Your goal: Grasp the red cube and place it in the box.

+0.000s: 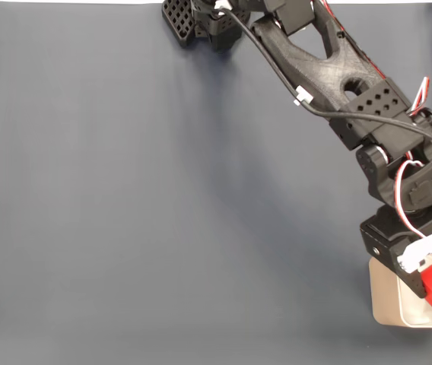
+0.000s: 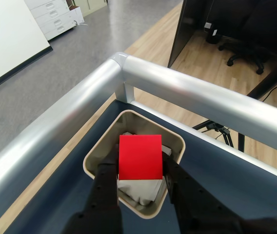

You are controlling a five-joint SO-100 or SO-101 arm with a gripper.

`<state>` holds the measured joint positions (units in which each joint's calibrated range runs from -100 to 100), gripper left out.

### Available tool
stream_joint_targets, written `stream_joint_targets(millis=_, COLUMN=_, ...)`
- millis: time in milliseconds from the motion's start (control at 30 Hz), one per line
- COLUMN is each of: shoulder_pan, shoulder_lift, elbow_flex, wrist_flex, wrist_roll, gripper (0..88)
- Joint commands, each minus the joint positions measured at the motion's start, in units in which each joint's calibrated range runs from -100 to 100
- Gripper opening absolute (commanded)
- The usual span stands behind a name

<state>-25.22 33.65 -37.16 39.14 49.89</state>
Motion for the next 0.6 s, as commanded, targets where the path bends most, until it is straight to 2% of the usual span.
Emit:
stream_joint_targets(millis=0, shoulder_pan=0.51, shoulder_lift=-0.81, elbow_flex=-3.62, wrist_flex=-1.35, wrist_roll=0.05, gripper=0.0)
stream_joint_targets(millis=567, shoulder_pan=1.00, shoulder_lift=-0.55, elbow_flex=-3.71, wrist_flex=-1.52, wrist_roll=0.20, gripper=1.6)
